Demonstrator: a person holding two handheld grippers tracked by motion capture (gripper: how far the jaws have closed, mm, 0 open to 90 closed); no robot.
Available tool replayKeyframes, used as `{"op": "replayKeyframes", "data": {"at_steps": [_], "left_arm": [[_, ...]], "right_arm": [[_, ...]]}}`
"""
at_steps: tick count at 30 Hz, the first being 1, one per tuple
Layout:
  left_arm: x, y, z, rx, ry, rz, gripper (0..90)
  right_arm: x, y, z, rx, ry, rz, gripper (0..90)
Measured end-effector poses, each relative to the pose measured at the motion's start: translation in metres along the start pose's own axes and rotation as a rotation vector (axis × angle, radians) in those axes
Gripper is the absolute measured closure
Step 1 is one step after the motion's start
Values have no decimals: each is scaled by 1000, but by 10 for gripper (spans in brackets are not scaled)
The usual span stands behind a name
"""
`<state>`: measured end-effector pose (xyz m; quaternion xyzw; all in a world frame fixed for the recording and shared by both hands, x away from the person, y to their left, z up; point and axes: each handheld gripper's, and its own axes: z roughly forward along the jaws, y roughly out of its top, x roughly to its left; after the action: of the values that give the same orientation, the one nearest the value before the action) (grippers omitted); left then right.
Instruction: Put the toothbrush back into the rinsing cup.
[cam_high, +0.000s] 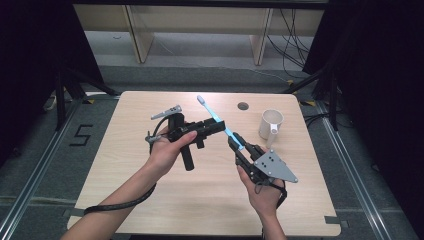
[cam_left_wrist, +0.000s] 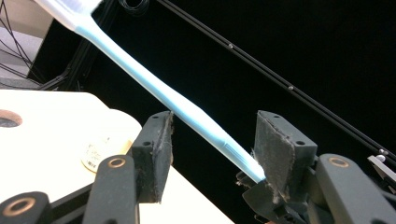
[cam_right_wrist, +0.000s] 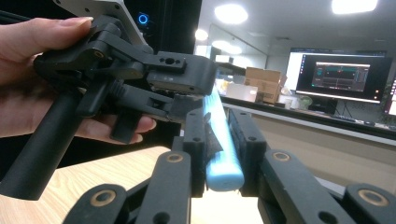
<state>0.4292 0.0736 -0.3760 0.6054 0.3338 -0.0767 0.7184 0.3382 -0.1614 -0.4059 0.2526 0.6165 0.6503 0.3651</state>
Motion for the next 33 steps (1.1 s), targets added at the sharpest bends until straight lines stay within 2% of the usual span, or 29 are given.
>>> {"op": "replayKeyframes", "data": {"at_steps": [1,2,5,10,12,15,16,18,23,24,27,29,33], "left_arm": [[0,0,0,1,0,0,464],[0,0,1,1,0,-3,467],[0,-1,2,-1,-5,-10,475],[0,-1,4,-3,-18,-15,491],[0,0,4,-8,-17,-18,504],[1,0,4,-13,-15,-18,537],[1,0,4,-15,-14,-18,549],[1,0,4,-19,-13,-16,575],[0,1,3,-39,-6,-6,662],[0,1,2,-42,-6,2,677],[-2,1,2,-44,-12,23,723],[-3,1,1,-51,-8,48,802],[-5,1,-1,-35,15,117,830]], "right_arm": [[1,0,0,3,0,6,788],[0,0,1,-6,-6,-18,788],[1,0,1,-7,-1,-24,788],[1,0,2,-6,-3,-29,788],[3,-1,2,-1,-1,-16,788],[3,-1,2,-2,-3,-16,788],[2,0,2,-8,-5,-34,788],[2,0,2,-7,-8,-35,788],[3,-2,3,16,-4,-40,786],[3,-3,4,9,-11,-43,784],[4,-5,6,42,-1,-41,772],[5,-7,8,53,4,-45,741],[5,-9,11,86,24,-28,652]]}}
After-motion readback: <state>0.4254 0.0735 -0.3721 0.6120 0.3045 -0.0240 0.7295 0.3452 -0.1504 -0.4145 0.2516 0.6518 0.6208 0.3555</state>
